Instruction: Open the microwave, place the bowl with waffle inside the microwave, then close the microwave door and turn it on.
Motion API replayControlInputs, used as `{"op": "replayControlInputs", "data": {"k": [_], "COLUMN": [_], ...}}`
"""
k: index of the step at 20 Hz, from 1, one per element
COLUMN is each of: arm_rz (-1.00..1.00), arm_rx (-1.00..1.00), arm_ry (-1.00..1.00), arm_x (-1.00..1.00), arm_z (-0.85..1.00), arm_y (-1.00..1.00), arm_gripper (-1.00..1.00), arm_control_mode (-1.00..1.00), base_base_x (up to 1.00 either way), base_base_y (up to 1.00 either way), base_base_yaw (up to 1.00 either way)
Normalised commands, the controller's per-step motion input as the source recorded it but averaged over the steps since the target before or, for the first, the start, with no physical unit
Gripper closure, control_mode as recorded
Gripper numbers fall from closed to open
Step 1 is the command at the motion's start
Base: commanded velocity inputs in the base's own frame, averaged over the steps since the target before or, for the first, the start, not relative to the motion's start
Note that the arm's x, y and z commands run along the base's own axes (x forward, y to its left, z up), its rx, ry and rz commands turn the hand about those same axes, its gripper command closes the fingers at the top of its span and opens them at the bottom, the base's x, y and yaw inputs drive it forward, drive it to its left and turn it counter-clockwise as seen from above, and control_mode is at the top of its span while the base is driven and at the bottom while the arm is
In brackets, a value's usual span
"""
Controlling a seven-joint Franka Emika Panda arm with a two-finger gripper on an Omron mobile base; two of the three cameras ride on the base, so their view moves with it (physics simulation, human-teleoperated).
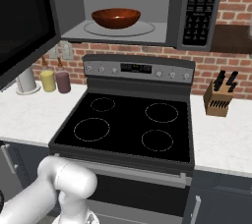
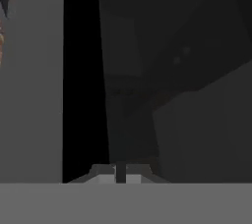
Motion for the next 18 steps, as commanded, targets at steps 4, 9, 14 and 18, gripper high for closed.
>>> {"op": "replayControlInputs", "data": {"k": [4,9,14,18], "arm_rz": [0.00,0.00,0.00,0.11], "arm_rx": [0.00,0.00,0.05,0.21], "arm_ry": [-0.13,-0.08,0.00,0.05], "arm_x": [0.00,0.04,0.55,0.95], "arm_z": [0.61,0.55,0.49,0.53], "arm_y": [-1.00,-1.00,-0.88,-0.30], "arm_gripper": [1.00,1.00,1.00,1.00], "arm_control_mode": [-1.00,-1.00,-1.00,-1.00], "base_base_x": [0.00,0.00,0.00,0.00], "base_base_y": [0.00,0.00,0.00,0.00], "base_base_yaw": [0.00,0.00,0.00,0.00]}}
